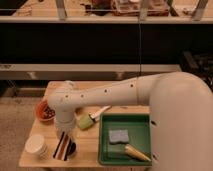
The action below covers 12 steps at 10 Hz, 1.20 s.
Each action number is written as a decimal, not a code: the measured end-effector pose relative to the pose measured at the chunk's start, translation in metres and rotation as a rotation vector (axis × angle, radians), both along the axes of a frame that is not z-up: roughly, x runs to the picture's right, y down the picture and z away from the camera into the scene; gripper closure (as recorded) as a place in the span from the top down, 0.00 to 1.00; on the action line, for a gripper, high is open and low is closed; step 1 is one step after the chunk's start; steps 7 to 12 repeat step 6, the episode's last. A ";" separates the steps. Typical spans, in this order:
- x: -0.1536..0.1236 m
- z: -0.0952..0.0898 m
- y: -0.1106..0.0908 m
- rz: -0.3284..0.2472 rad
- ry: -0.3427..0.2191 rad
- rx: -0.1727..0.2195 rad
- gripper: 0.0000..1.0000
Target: Place eraser in metal cup
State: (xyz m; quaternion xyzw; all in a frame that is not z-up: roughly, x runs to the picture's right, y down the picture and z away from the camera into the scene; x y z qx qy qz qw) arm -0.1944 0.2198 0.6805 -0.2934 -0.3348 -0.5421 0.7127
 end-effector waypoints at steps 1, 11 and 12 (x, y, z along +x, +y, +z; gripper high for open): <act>0.001 0.000 0.000 -0.008 -0.005 -0.011 0.80; 0.010 0.006 -0.009 0.031 0.045 -0.023 0.80; 0.010 0.006 -0.009 0.031 0.045 -0.023 0.80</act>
